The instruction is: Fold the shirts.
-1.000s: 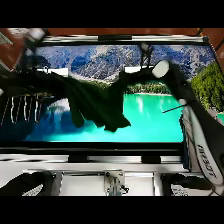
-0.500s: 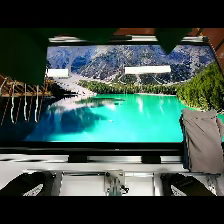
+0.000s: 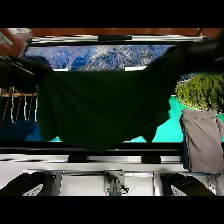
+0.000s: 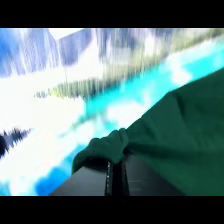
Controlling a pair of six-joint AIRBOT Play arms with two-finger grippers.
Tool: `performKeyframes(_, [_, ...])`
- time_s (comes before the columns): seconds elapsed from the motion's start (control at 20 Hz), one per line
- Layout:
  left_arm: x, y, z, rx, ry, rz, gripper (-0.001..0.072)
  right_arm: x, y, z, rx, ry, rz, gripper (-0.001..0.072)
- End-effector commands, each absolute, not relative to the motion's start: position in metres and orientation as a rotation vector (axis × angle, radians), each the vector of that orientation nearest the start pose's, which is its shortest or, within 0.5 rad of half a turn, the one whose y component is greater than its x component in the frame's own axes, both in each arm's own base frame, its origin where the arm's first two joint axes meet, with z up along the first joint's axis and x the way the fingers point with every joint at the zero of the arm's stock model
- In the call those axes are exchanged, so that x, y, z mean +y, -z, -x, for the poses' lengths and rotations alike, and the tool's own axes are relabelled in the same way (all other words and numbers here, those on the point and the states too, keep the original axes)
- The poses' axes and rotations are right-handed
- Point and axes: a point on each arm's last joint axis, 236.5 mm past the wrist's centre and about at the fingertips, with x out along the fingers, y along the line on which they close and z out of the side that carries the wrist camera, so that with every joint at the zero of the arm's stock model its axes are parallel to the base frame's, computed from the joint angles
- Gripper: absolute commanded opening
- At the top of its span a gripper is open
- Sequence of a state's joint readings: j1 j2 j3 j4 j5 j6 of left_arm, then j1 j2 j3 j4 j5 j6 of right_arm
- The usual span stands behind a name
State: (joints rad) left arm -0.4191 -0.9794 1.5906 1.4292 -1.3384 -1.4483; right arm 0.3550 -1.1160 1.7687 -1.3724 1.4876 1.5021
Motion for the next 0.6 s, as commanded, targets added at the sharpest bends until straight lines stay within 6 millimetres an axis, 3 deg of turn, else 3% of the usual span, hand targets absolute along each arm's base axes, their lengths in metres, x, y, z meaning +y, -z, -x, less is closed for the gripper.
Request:
performKeyframes(0.0, [-0.175, -0.147, -0.316, 0.987, 0.547, -0.216, 0.0037, 0.164, -0.130, -0.322, 1.219, -0.533, 0.212, 0.0072])
performKeyframes(0.1, [-0.181, -0.096, -0.332, 1.038, 0.530, -0.211, 0.0037, 0.171, -0.075, -0.362, 1.210, -0.495, 0.210, 0.0072])
performKeyframes(0.25, [-0.194, -0.049, -0.370, 1.054, 0.506, -0.196, 0.0037, 0.190, -0.024, -0.427, 1.138, -0.396, 0.075, 0.0072])
performKeyframes(0.4, [-0.189, -0.003, -0.402, 1.106, 0.402, -0.084, 0.0038, 0.199, 0.008, -0.455, 1.131, -0.295, -0.080, 0.0073])
performKeyframes(0.45, [-0.183, 0.007, -0.404, 1.149, 0.358, -0.038, 0.0088, 0.200, 0.010, -0.456, 1.136, -0.284, -0.103, 0.0109])
performKeyframes(0.5, [-0.176, 0.010, -0.405, 1.189, 0.319, 0.001, 0.0393, 0.200, 0.007, -0.456, 1.130, -0.289, -0.097, 0.0293])
performKeyframes(0.55, [-0.168, 0.006, -0.406, 1.212, 0.294, 0.024, 0.0720, 0.197, -0.001, -0.455, 1.114, -0.302, -0.079, 0.0583])
